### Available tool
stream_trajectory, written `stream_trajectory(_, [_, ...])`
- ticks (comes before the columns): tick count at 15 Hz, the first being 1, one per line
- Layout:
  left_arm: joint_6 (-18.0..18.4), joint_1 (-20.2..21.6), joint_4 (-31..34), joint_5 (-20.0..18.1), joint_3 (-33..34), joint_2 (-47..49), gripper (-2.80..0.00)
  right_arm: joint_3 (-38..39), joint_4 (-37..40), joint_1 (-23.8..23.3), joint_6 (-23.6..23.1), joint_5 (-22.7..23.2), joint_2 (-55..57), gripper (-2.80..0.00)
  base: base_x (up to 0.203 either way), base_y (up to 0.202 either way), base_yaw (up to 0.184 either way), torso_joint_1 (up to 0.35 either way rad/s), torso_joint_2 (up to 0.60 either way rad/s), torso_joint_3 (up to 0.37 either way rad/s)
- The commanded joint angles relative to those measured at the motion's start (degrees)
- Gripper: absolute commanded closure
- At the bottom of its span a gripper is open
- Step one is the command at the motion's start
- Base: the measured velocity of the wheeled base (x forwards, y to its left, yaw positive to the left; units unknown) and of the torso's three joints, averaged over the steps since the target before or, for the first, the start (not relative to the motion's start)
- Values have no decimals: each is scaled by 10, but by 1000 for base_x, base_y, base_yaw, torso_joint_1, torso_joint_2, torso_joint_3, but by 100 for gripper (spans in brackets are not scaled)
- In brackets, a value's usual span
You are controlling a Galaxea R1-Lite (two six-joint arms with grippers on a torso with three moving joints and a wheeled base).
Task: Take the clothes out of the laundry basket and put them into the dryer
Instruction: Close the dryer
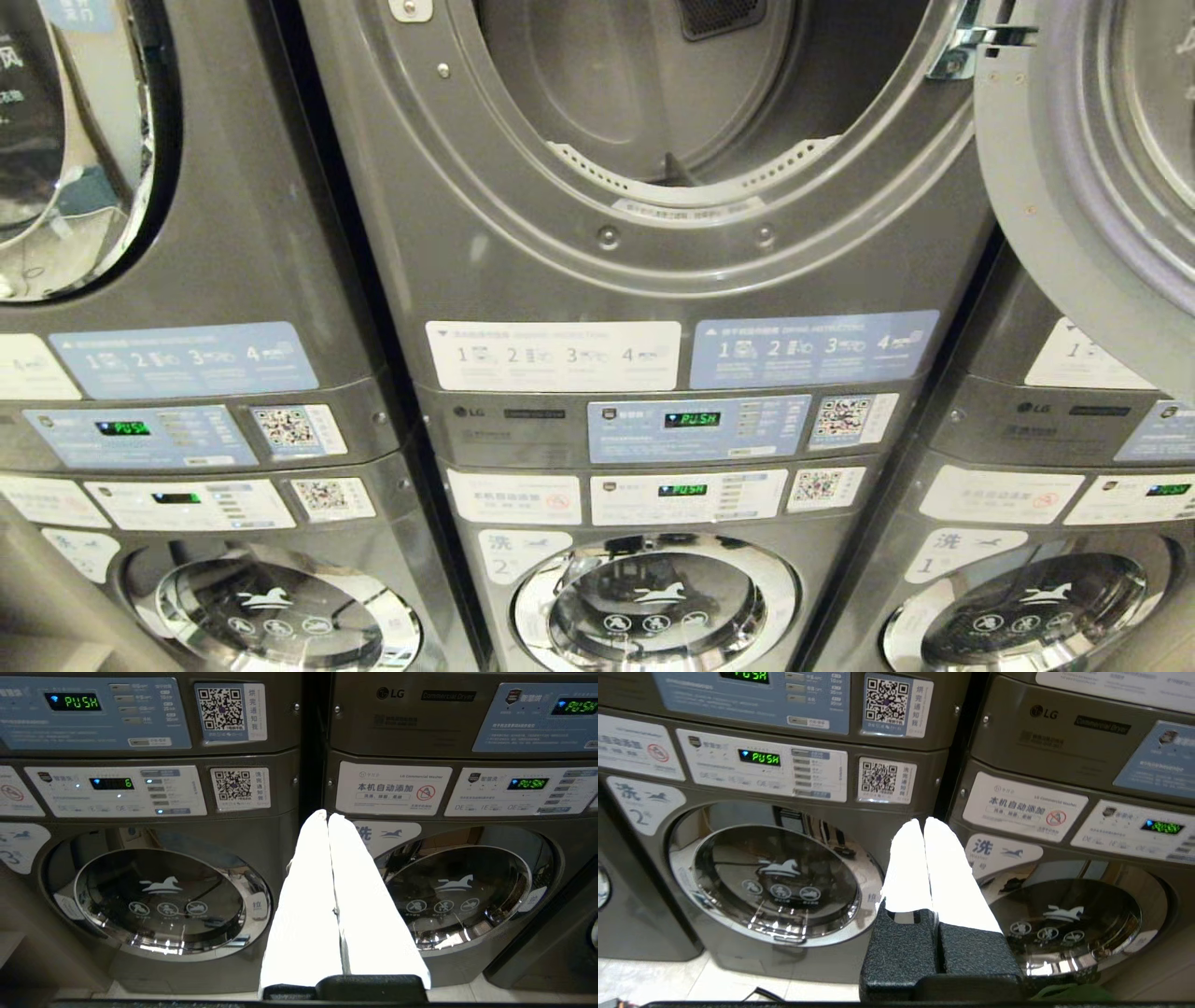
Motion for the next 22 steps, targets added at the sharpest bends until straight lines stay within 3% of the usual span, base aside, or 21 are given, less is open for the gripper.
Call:
stream_trajectory(1, [1,0,0,0,0,0,0,0,0,0,0,0,0,0,-193,0,4,-2,-2,2])
stream_trajectory(4, [0,0,0,0,0,0,0,0,0,1,0,0,0,0,-175,0,1,-3,1,0])
stream_trajectory(12, [3,0,1,1,0,0,0,-1,1,1,3,-1,0,0,0,-10,3,1,1,0])
stream_trajectory(22, [2,0,1,1,0,0,0,0,1,1,3,-1,0,0,0,-185,3,3,1,3])
